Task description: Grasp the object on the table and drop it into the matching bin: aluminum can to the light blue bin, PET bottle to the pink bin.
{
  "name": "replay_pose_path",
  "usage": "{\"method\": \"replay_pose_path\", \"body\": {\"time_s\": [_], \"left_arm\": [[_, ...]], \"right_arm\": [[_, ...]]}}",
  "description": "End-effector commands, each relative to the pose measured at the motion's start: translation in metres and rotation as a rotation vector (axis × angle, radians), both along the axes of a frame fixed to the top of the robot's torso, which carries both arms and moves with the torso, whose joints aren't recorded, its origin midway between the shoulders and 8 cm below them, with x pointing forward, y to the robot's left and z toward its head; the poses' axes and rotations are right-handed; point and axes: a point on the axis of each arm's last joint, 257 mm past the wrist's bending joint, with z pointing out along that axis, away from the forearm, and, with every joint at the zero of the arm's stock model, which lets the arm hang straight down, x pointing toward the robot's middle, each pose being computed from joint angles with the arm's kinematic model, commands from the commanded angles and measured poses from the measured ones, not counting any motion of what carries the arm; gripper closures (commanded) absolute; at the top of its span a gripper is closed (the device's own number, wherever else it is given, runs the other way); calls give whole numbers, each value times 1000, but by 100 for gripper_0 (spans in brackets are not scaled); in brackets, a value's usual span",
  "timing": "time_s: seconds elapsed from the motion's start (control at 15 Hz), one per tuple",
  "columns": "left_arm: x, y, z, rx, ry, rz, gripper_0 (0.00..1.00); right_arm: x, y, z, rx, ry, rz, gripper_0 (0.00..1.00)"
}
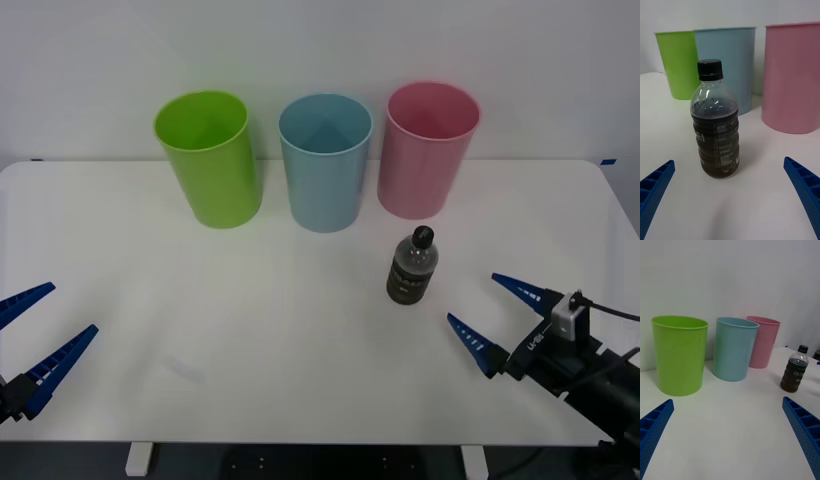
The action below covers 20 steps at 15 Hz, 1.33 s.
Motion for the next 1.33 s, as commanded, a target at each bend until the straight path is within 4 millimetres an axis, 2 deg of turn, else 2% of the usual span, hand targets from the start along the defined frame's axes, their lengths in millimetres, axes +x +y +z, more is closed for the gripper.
{"method": "replay_pose_path", "body": {"time_s": [0.07,0.67,1.33], "left_arm": [[0,0,0,0,0,0,0],[0,0,0,0,0,0,0],[0,0,0,0,0,0,0]], "right_arm": [[8,11,-2,-9,0,-6,0],[36,49,-7,-33,8,-25,0],[72,79,-21,-55,28,-18,0]]}}
